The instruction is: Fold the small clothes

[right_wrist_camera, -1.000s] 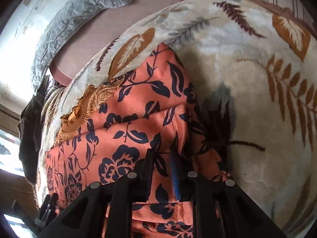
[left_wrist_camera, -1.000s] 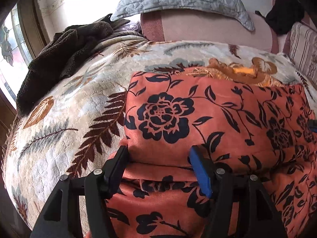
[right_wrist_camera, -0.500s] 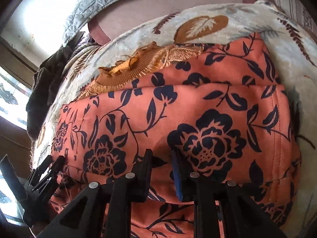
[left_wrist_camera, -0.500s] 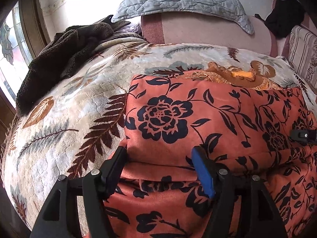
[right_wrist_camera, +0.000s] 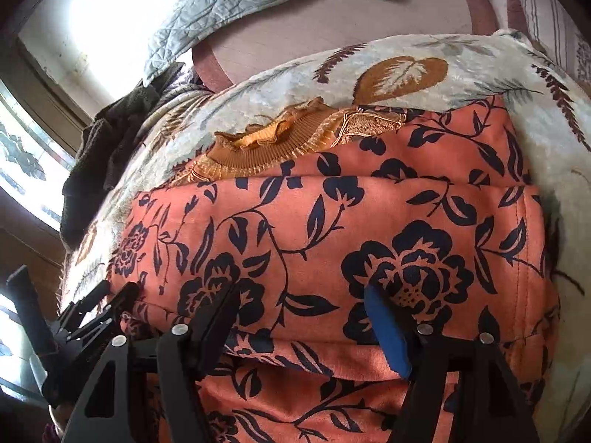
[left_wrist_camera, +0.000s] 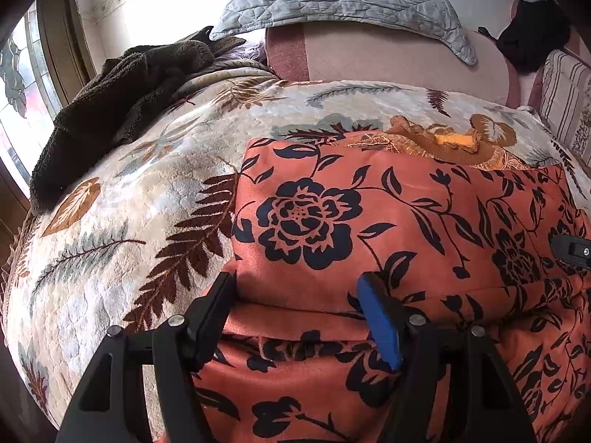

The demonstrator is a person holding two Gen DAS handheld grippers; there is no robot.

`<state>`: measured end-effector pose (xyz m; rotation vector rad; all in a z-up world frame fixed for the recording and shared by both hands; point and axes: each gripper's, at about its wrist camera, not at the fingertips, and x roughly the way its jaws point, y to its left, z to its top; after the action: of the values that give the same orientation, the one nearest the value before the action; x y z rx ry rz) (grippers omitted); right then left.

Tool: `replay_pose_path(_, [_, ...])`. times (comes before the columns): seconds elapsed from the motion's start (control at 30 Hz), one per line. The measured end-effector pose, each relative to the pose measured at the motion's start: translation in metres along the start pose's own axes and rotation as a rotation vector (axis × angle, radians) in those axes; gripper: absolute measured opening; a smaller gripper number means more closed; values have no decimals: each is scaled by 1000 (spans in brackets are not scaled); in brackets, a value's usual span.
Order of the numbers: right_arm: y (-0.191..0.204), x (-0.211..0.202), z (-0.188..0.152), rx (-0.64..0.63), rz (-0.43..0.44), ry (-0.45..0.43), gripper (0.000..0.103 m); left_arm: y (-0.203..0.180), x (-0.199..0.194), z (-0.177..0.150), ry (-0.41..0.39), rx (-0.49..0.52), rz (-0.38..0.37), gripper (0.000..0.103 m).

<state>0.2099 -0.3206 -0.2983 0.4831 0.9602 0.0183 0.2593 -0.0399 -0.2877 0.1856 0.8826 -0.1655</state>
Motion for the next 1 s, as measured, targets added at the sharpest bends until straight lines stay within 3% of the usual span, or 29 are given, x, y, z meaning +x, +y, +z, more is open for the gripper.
replay_pose_path(0.27, [-29, -53, -2, 84, 49, -161, 74, 2, -5, -2, -14, -14, -4, 70])
replay_pose_path(0.53, [-56, -109, -27, 143, 62, -276, 74, 26, -34, -7, -113, -19, -4, 70])
replay_pose_path(0.67, [-72, -130, -62, 129, 29, -272, 74, 64, -53, -23, -172, -26, 34, 70])
replay_pose_path(0.8, [-92, -144, -102, 147, -5, -215, 74, 108, -75, -50, -176, -46, 94, 70])
replay_pose_path(1.0, [-103, -143, -155, 190, -22, -53, 74, 153, -96, -90, -123, -154, 35, 75])
